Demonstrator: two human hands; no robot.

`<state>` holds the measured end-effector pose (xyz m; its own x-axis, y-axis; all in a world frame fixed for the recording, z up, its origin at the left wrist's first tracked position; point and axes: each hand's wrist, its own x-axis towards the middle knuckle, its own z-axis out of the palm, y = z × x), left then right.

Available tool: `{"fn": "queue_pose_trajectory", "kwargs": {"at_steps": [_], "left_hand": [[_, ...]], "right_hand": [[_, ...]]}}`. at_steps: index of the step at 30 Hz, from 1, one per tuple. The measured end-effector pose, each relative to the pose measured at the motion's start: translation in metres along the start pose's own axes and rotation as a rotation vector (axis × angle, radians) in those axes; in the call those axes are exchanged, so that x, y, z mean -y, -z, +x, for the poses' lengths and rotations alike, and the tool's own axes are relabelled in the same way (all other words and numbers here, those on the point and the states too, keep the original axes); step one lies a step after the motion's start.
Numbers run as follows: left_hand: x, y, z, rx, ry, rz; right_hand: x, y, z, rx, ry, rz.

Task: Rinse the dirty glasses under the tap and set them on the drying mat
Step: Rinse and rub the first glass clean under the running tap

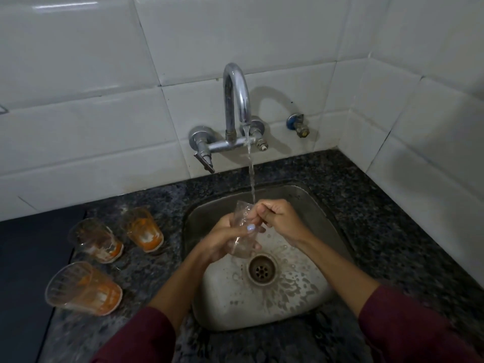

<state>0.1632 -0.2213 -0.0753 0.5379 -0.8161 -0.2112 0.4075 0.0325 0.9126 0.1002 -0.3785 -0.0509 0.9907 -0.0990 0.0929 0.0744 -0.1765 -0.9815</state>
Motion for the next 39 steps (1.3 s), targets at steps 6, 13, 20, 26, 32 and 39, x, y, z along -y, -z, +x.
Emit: {"fn": "queue_pose_trajectory", "kwargs": {"at_steps": [6,13,20,26,32,39], "left_hand": [[0.000,-0.008,0.011,-0.249,-0.053,0.203],[0.007,-0.031,0.017,-0.678,-0.243,0.833],[-0.009,0.003,0.010,-0.069,0.012,0.094],[-0.003,-0.013,0.012,-0.280,-0.026,0.104],[0.019,-0.035,0.010,-0.716,-0.190,0.571],[-0.005,-0.004,0.002,-0.069,-0.035,-0.020]], "right_hand": [[0.001,-0.001,0.005,-0.097,0.050,-0.183],[0.017,-0.016,0.012,-0.223,-0.041,-0.378],[0.012,0.006,0.008,-0.134,-0.003,-0.032],[0.021,0.002,0.018,-0.133,0.040,-0.198],[0.022,-0.019,0.016,-0.170,-0.051,-0.446],[0.016,0.006,0.014,0.013,-0.089,0.019]]}}
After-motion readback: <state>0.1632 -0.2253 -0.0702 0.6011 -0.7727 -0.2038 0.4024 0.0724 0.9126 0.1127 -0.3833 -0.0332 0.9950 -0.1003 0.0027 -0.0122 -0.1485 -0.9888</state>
